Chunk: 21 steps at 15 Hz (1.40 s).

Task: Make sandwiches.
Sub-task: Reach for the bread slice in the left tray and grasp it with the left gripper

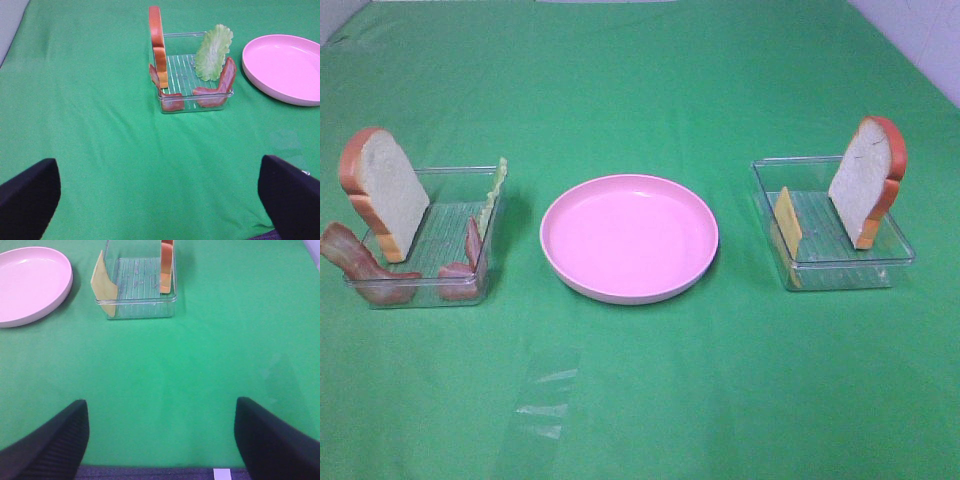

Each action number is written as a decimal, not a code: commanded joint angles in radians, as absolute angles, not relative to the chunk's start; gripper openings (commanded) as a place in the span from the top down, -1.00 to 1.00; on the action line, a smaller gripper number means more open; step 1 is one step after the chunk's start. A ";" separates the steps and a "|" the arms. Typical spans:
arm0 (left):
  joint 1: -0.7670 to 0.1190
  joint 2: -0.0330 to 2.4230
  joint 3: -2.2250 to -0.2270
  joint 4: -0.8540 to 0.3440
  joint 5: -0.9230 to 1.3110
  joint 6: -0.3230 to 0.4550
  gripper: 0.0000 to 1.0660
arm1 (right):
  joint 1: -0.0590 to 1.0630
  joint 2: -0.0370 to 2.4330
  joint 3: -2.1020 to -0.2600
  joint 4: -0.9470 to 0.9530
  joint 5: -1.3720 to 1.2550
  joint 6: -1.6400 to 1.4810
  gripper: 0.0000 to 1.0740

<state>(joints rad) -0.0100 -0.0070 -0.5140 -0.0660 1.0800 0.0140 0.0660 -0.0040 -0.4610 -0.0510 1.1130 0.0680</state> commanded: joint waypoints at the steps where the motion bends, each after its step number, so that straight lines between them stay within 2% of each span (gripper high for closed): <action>1: -0.010 -0.018 -0.515 -0.072 1.074 0.014 -0.92 | 0.068 -0.031 -0.457 -0.047 1.110 0.061 -0.44; 10: -0.010 0.007 -0.516 -0.071 1.076 0.014 -0.92 | 0.068 -0.031 -0.457 -0.047 1.110 0.061 -0.44; 12: -0.010 0.132 -0.576 -0.075 1.141 0.038 -0.92 | 0.068 -0.031 -0.457 -0.047 1.110 0.061 -0.44; 14: -0.010 0.386 -0.731 -0.059 1.229 0.052 -0.92 | 0.068 -0.031 -0.457 -0.047 1.110 0.061 -0.44; 16: -0.010 0.614 -0.868 -0.056 1.273 0.026 -0.92 | 0.068 -0.031 -0.457 -0.047 1.110 0.061 -0.44; 17: -0.010 0.892 -1.064 -0.049 1.315 0.007 -0.92 | 0.068 -0.031 -0.457 -0.047 1.110 0.061 -0.44; 19: -0.010 1.177 -1.252 -0.038 1.315 0.010 -0.92 | 0.068 -0.031 -0.457 -0.047 1.110 0.061 -0.44; 21: -0.010 1.359 -1.356 -0.034 1.315 0.010 -0.92 | 0.068 -0.031 -0.457 -0.047 1.110 0.061 -0.44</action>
<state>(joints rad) -0.0100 1.3390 -1.3420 -0.0380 1.2160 0.0170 0.0660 -0.0040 -0.4610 -0.0510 1.1130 0.0670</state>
